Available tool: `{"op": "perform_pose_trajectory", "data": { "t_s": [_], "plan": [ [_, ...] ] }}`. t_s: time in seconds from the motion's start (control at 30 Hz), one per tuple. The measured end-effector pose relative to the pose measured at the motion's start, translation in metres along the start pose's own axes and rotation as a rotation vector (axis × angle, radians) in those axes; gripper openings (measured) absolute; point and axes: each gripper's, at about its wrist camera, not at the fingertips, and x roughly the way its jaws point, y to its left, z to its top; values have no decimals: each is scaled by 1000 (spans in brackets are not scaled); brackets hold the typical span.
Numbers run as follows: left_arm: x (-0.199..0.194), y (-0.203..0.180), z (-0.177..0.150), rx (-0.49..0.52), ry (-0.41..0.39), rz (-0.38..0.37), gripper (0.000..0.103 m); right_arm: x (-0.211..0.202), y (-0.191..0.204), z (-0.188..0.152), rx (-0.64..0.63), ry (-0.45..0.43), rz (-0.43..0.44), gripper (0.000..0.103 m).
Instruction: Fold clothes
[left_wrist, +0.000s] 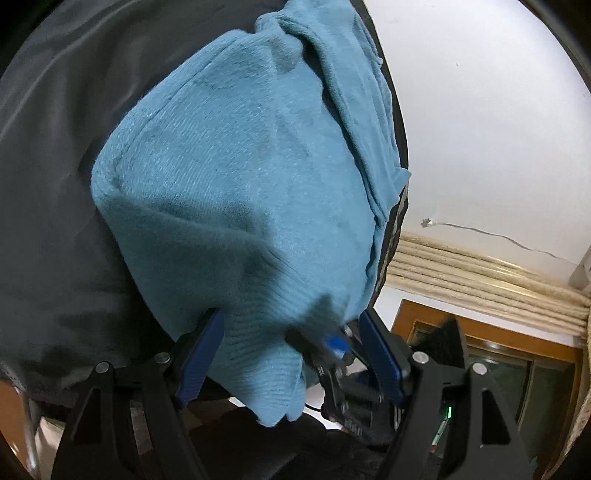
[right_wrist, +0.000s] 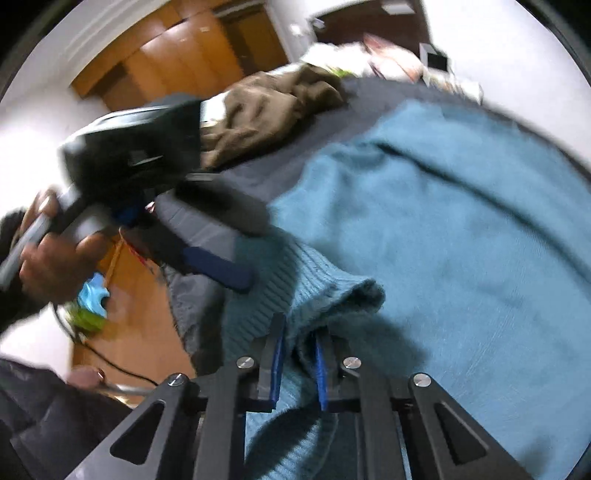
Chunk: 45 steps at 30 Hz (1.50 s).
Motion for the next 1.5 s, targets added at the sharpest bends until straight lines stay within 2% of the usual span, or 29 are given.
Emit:
{"op": "perform_pose_trajectory", "data": {
  "t_s": [0.13,0.37,0.63,0.77,0.83,0.9,0.93,0.97,1.0,1.07,1.17,1.27,1.4,1.5],
  "plan": [
    [2,4,-1,-41,15,10,80,-11,33,1,-144,-17,21,16],
    [4,8,-10,-65,64,101,80,-12,66,-4,-255,13,134,16],
    [11,27,-36,-100,124,233,80,-1,77,-15,-250,62,275,16],
    [1,33,-45,-87,80,239,77,0,72,-19,-215,80,279,16],
    [-5,33,-47,-65,49,264,68,-4,62,-23,-169,82,266,17],
    [-7,37,-49,-44,43,289,47,-8,52,-26,-122,83,253,19],
    [-7,38,-51,-37,45,293,42,-13,44,-32,-84,83,239,21],
    [-7,39,-52,-30,47,297,32,-19,35,-38,-44,83,224,32],
    [-7,40,-53,-22,49,301,22,-26,23,-45,8,78,204,52],
    [-5,40,-56,-6,56,301,13,-44,0,-64,117,56,164,74],
    [-4,37,-61,32,57,312,9,-76,-40,-98,305,16,127,74],
    [-4,34,-62,58,47,345,8,-115,-73,-147,503,-36,89,74],
    [0,25,-62,67,22,359,8,-169,-96,-223,727,-90,7,74],
    [-3,21,-61,71,3,355,8,-181,-101,-269,845,-73,-16,74]
  ]
}}
